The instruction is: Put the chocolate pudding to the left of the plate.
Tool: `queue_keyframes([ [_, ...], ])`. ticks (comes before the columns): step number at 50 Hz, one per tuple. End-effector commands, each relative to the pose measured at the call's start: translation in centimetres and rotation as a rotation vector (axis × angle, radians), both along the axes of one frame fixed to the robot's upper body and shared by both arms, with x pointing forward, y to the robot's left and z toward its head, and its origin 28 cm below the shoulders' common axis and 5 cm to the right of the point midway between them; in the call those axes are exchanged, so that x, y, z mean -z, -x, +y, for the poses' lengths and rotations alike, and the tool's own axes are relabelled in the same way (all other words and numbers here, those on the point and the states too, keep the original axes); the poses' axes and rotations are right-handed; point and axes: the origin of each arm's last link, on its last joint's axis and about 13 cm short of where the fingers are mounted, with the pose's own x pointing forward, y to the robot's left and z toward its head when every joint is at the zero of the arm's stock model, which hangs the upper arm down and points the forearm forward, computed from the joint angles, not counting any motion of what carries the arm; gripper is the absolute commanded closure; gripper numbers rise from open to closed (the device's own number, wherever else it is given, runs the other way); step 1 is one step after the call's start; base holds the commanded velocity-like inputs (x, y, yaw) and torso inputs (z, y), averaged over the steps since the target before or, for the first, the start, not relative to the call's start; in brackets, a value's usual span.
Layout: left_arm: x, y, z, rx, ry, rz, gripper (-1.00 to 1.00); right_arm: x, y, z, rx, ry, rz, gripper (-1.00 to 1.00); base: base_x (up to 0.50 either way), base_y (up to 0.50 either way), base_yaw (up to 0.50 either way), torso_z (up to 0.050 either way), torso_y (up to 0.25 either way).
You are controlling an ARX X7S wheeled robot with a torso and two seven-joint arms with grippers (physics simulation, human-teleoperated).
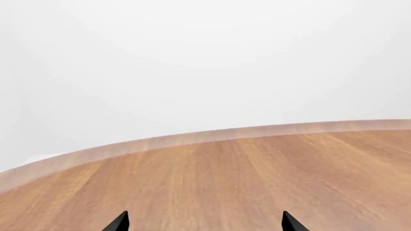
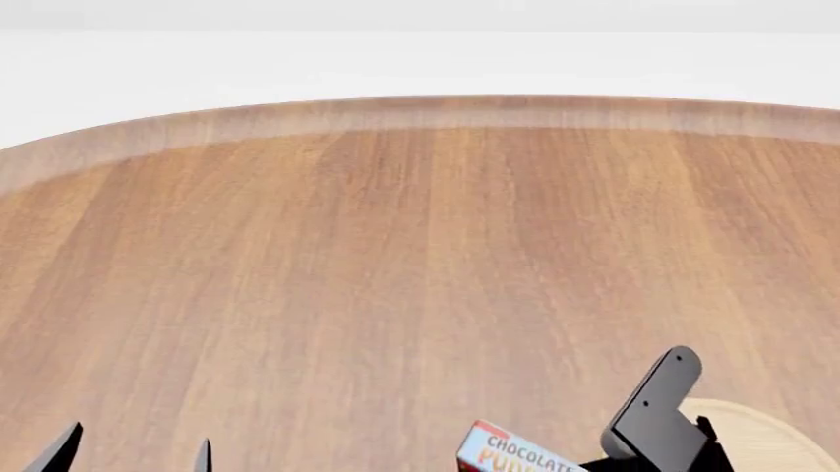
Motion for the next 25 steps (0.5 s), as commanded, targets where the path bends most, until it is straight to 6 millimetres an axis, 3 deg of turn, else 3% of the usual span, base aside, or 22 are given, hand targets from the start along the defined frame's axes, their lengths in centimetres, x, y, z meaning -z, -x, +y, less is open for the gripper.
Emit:
queue_keyframes([
  [1, 0.1, 0.0, 0.0, 0.001, 0.002, 0.002, -1.0, 0.1, -0.8, 0.0, -0.005, 0.016, -0.007, 1.0, 0.0, 0.0, 0.0, 0.0, 0.0],
  [25, 0.1, 0.0, -0.1, 0.002, -0.001, -0.001, -1.0, 2.4, -2.2, 0.2, 0.032, -0.007, 0.024, 1.0, 0.0, 0.0, 0.0, 0.0, 0.0],
])
